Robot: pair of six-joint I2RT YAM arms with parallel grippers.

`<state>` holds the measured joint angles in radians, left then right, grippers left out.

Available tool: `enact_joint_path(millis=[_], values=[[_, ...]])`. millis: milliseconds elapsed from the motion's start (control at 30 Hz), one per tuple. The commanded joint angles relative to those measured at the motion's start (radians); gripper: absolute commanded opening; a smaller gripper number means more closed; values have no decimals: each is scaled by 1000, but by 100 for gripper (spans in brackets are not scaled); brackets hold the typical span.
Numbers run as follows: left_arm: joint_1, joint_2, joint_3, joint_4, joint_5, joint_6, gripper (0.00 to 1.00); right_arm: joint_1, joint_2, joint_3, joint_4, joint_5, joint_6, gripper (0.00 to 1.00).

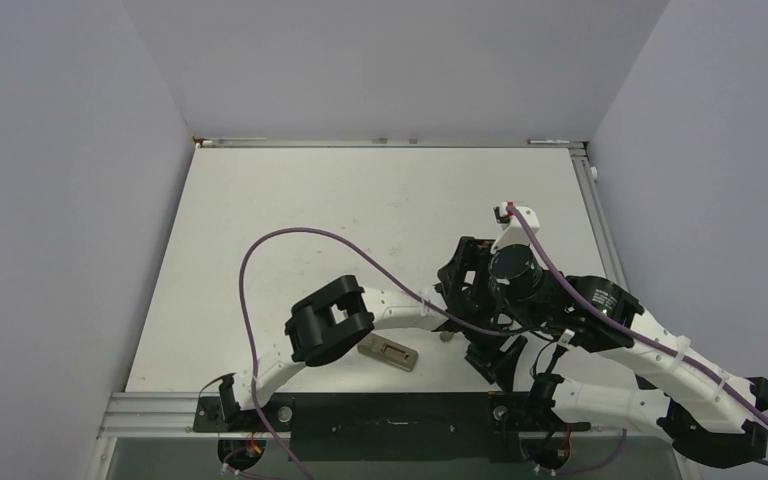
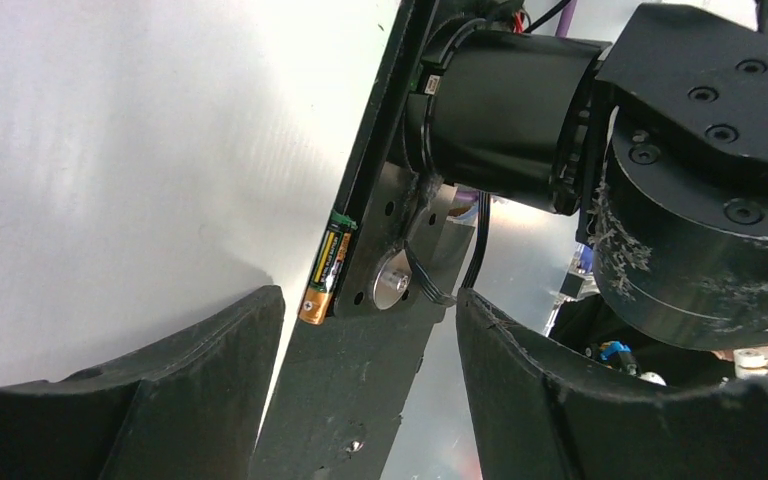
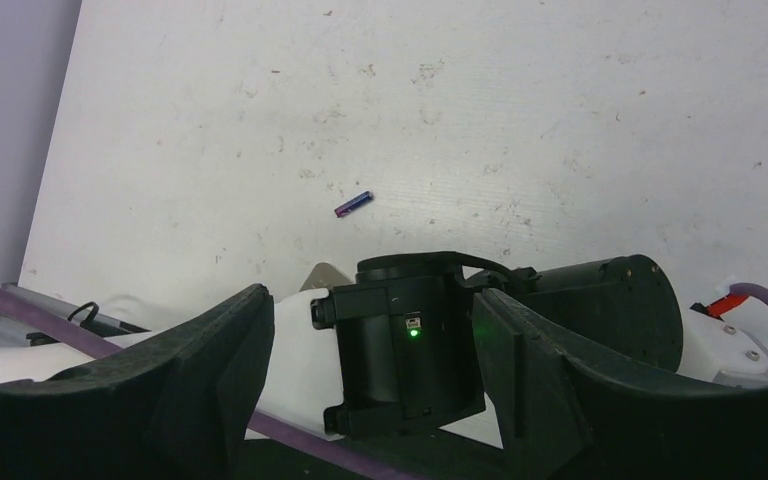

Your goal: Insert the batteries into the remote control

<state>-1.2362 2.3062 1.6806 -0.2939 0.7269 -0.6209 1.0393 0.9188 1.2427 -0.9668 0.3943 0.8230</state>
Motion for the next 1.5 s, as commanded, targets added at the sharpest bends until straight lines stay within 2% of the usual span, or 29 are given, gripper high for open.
enact_joint_path(millis=[0, 367, 733, 833, 967, 1133, 1467], values=[[-49, 70, 19, -129, -85, 87, 62, -7, -12, -8, 9, 0, 4, 71], [-86, 106, 18, -160, -81, 98, 56, -8, -11, -18, 20, -10, 6, 71], [-83, 122, 38, -189, -95, 118, 33, -8, -19, -26, 20, -8, 13, 71], [-83, 90, -10, -162, -75, 108, 26, -7, -18, -28, 22, -8, 12, 71], [-83, 34, -81, -106, -47, 86, 22, -7, -15, -31, 28, -12, 10, 71], [-82, -55, -205, 3, -17, 38, 21, -7, -17, -37, 32, -17, 12, 71], [-56, -219, -438, 41, -91, 16, 20, -7, -22, -55, 45, -25, 21, 70]])
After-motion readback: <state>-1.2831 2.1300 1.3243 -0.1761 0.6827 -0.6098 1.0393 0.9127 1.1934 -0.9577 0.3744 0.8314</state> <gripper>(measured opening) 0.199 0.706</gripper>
